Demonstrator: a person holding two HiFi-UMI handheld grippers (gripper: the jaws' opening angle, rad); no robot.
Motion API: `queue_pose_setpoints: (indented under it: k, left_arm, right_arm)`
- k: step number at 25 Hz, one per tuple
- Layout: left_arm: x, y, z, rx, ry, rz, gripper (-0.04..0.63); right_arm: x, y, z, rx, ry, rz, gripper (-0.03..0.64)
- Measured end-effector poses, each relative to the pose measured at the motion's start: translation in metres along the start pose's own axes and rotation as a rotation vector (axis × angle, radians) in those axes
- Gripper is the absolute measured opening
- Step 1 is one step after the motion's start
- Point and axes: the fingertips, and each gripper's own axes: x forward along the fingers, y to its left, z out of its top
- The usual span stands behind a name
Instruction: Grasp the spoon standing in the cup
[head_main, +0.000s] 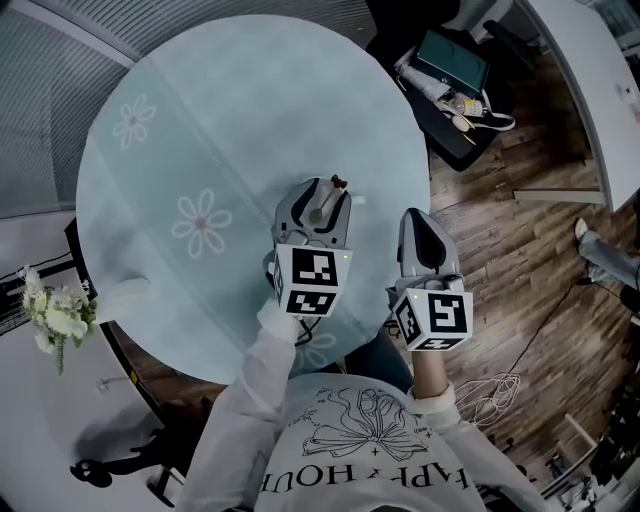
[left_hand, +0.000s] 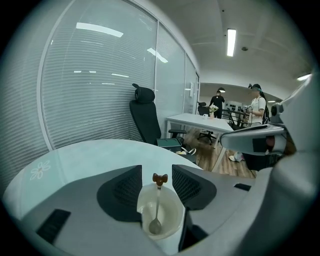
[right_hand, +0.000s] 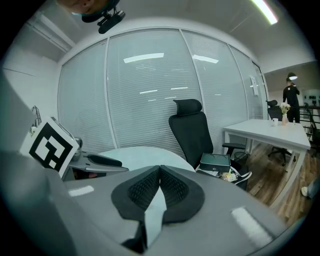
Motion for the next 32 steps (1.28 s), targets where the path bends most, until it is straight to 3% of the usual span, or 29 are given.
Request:
queue_pose_setpoints:
  k: [10,21,29,32]
  left_arm:
    - [0.026,-0.008,-0.014,0.067,0.112,-0.010,0.229]
    - [0.042,-0.007,-0.024,0.081,0.171,-0.005,0.228]
    - [0.047,-0.007,-0.025,0.082,0.180,0.009,0.126]
    - [0.046,-0.009,-0.026,0.095,0.183,0.007,0.123]
  right_arm:
    - [0.005,-0.010,-0.010,0.017,0.021,0.003,0.011]
    - [0.010,-0.017,-0.021,0.017,0.048,0.011,0.011]
    - [0.009,-0.020,-0.022,0.014,0.055,0.008,0.011]
    - [0.006,-0.022,-0.023,0.017,0.053,0.008,0.011]
